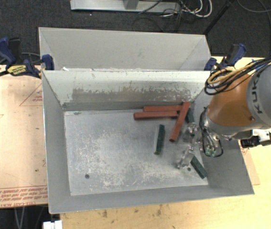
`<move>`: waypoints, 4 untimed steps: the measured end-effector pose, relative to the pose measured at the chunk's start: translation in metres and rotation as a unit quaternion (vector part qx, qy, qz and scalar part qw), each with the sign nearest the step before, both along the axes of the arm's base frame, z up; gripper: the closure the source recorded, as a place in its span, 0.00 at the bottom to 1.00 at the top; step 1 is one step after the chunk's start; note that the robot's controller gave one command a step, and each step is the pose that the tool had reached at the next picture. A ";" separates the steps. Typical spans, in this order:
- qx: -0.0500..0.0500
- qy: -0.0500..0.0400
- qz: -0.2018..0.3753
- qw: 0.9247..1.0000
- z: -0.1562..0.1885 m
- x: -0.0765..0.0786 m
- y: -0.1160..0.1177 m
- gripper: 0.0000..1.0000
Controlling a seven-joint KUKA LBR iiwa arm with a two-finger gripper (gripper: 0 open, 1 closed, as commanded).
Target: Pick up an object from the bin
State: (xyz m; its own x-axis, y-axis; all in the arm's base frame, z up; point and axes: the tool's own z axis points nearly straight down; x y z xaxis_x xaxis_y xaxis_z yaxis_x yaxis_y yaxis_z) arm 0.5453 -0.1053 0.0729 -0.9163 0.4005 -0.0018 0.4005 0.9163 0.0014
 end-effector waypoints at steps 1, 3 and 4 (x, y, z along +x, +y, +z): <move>0.000 0.000 0.000 1.000 0.000 0.000 0.000 0.00; 0.000 0.000 0.000 1.000 0.000 0.000 0.000 0.00; 0.000 0.000 0.000 1.000 0.000 0.000 0.000 0.00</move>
Offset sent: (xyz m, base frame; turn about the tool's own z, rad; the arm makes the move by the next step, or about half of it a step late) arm 0.0000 0.0000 0.0000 0.0000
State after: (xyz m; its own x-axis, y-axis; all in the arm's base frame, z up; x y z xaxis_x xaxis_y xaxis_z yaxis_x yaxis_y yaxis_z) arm 0.5453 -0.1053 0.0728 -0.9161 0.4010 -0.0017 0.4010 0.9161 0.0016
